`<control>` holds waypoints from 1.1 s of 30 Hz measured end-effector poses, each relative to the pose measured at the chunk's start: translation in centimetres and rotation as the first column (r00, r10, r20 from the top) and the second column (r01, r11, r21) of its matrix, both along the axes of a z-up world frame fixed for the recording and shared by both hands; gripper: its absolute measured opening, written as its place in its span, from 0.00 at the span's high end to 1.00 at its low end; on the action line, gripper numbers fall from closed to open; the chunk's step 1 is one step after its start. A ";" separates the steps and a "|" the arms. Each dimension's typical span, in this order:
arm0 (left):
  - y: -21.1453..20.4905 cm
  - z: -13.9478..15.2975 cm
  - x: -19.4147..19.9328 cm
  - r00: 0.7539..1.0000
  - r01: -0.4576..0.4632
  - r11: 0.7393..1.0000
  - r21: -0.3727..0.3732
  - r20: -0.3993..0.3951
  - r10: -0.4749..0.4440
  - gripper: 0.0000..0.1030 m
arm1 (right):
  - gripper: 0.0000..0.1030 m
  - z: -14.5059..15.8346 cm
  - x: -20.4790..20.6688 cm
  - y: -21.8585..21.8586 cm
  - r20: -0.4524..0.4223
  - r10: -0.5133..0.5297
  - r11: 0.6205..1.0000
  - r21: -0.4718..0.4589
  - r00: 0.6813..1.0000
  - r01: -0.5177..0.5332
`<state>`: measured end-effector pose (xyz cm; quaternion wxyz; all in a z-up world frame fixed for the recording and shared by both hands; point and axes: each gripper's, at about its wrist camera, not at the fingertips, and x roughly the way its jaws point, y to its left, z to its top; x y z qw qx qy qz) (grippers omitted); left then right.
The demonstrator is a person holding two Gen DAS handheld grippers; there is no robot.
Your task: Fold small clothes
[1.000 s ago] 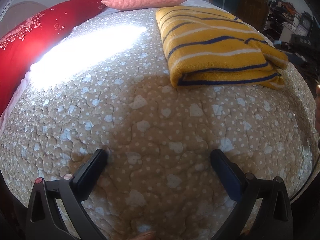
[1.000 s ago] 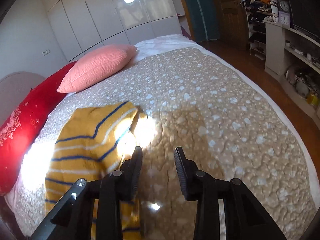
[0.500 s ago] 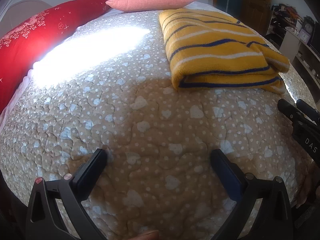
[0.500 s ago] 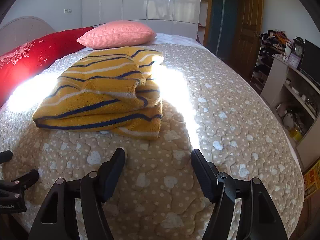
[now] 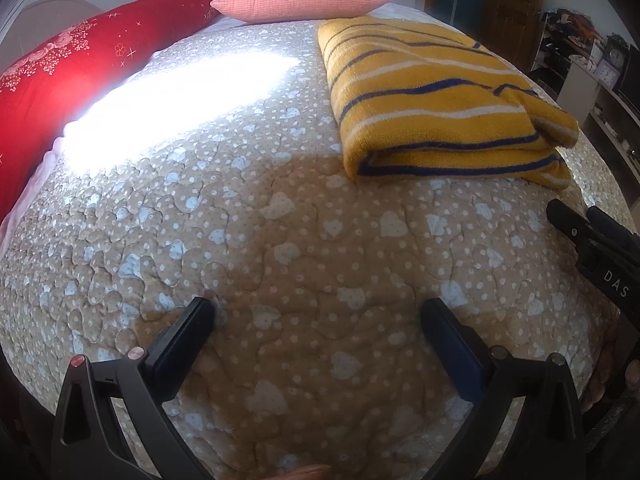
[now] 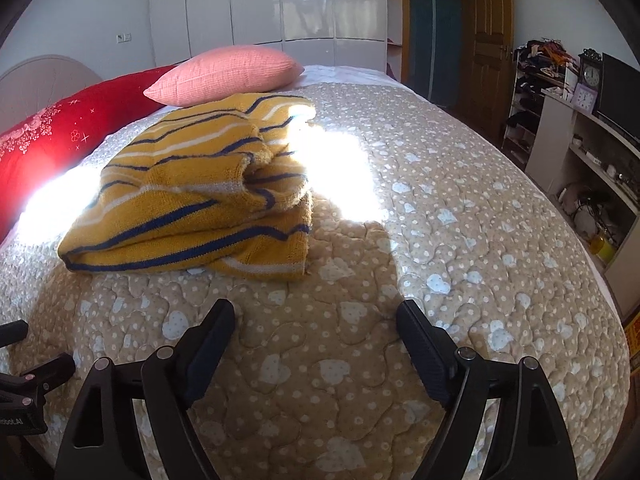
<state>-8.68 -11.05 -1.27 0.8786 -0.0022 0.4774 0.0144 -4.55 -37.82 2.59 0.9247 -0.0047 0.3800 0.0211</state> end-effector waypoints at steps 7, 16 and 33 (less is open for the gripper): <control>-0.6 -0.1 -0.8 0.999 -0.021 1.000 0.013 0.035 0.021 0.00 | 0.14 -0.1 0.1 0.1 0.000 0.003 1.000 -0.008 1.000 -0.003; -0.9 0.0 -0.1 1.000 -0.022 0.999 0.029 0.019 0.021 0.00 | 0.13 -0.2 0.1 0.3 0.000 0.005 1.000 -0.012 1.000 -0.005; -0.7 0.0 0.7 1.000 -0.011 1.000 0.026 -0.010 0.011 0.00 | 0.10 -0.3 0.0 0.4 0.000 0.007 1.000 -0.017 1.000 -0.007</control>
